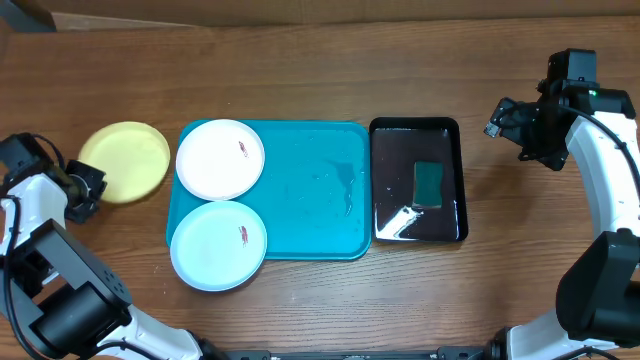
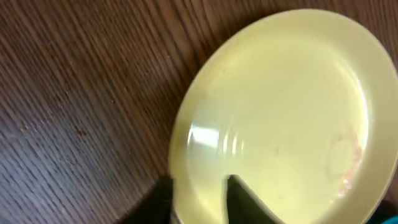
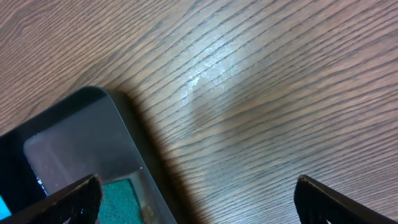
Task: Clean dirty plates on tray and stack at the side
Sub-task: 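Lower the yellow plate onto the table and release it, then move the left gripper to the white plate's left rim and grasp, then drag the upper white plate right toward the teal tray center with left gripper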
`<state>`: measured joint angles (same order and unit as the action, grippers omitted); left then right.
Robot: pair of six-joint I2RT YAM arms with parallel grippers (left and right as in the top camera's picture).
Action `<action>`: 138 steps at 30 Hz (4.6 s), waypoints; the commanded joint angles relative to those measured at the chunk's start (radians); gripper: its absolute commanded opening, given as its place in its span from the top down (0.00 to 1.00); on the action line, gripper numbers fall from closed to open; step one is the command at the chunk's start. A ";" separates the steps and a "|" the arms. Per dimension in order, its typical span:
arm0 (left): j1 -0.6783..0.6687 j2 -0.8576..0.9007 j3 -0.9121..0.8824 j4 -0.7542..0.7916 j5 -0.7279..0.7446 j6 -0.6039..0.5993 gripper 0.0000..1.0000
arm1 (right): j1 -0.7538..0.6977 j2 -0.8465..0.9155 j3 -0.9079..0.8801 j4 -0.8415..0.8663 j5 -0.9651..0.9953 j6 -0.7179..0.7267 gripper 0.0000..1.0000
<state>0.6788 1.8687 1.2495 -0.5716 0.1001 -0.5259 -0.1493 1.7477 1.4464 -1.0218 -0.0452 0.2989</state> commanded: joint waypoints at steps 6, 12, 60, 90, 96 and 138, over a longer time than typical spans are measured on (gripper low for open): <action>-0.039 0.012 0.106 -0.094 0.137 0.079 0.54 | -0.003 -0.004 0.007 0.002 -0.001 0.004 0.00; -0.164 0.010 0.334 -0.314 0.134 0.143 0.39 | -0.003 -0.004 0.007 0.002 -0.001 0.004 0.00; -0.509 0.022 -0.008 -0.133 -0.205 0.211 0.55 | -0.003 -0.004 0.007 0.002 -0.001 0.004 0.00; -0.512 0.022 -0.059 -0.130 0.017 0.212 0.76 | -0.003 -0.004 0.007 0.002 -0.001 0.004 0.00; -0.550 0.022 -0.059 -0.159 0.074 0.213 0.78 | -0.003 -0.004 0.007 0.002 -0.001 0.004 0.00; -0.771 0.025 -0.013 -0.067 -0.114 0.227 0.58 | -0.003 -0.004 0.007 0.002 -0.001 0.004 0.00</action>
<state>-0.0959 1.8801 1.2575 -0.6609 -0.0010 -0.3107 -0.1490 1.7477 1.4464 -1.0222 -0.0448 0.2985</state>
